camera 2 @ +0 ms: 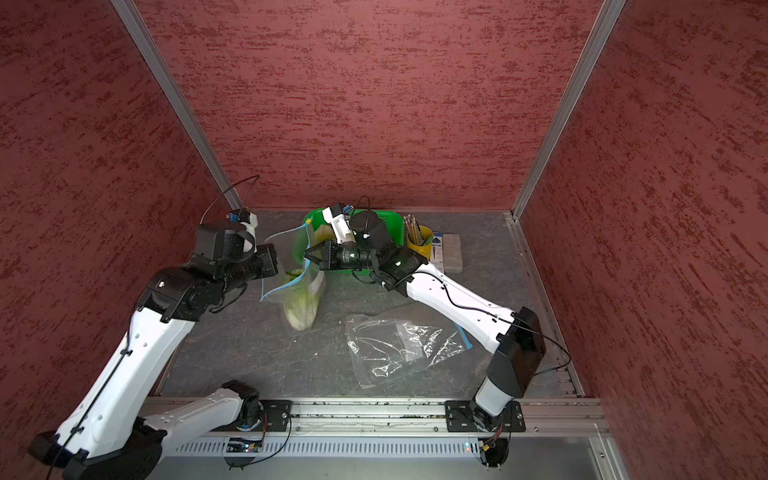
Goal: Put the chinese cabbages into a zipper bag and zip it
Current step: Adjust the zipper food storage bag at the center of the board.
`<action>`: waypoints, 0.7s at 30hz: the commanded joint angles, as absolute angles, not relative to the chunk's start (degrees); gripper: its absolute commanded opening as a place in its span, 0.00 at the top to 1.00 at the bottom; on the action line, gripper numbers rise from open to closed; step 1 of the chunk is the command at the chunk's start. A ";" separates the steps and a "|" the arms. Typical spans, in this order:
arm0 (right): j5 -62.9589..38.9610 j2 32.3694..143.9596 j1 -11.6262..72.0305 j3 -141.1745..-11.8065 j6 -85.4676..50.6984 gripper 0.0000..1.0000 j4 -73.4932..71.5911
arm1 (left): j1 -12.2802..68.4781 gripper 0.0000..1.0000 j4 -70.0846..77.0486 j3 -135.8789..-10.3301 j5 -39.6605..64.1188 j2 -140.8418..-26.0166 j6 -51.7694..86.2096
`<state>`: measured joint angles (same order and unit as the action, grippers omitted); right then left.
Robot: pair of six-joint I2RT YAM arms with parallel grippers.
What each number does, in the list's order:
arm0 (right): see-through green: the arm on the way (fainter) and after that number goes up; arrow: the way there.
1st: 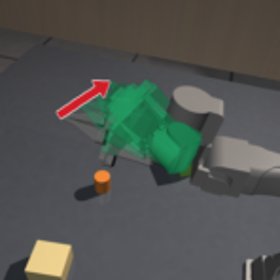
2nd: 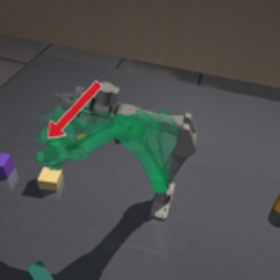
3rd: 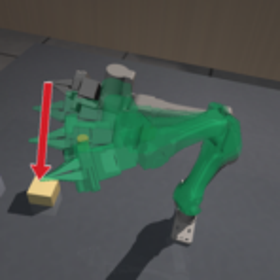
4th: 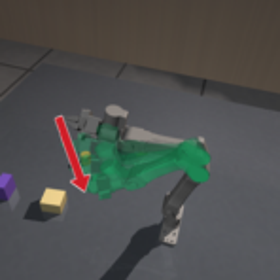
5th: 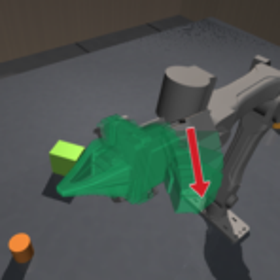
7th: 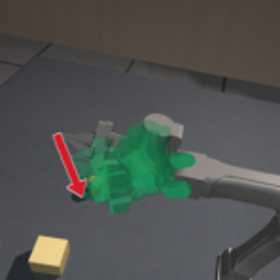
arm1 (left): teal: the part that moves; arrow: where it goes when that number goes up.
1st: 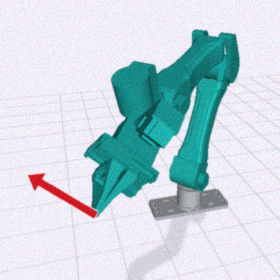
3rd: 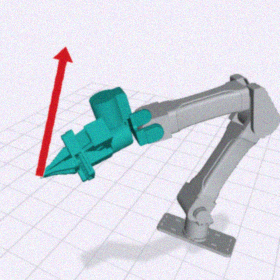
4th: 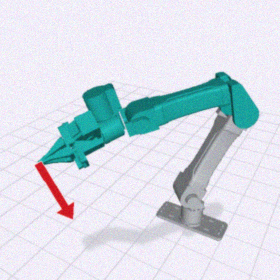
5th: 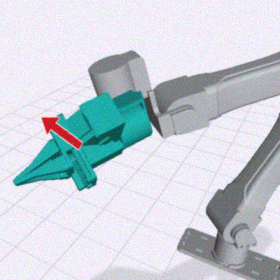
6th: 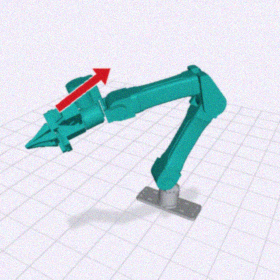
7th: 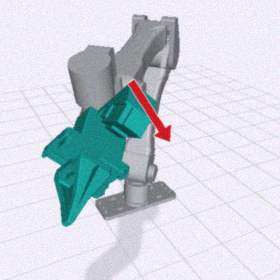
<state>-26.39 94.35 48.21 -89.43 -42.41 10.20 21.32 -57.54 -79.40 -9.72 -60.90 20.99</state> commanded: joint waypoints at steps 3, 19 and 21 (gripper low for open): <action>-24.50 95.53 48.08 -89.39 -39.19 0.94 10.09 | 18.82 1.00 -54.15 -77.17 -11.69 -58.28 21.02; -19.86 98.89 47.92 -85.16 -38.56 0.90 0.89 | 17.82 1.00 -52.49 -75.23 -14.66 -61.10 18.83; -19.21 99.03 47.75 -82.49 -38.59 0.90 -0.75 | 18.25 1.00 -50.05 -70.99 -13.72 -60.67 20.33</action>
<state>-23.20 98.45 48.16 -85.12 -39.62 2.24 17.80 -53.06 -74.94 -15.35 -60.23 18.74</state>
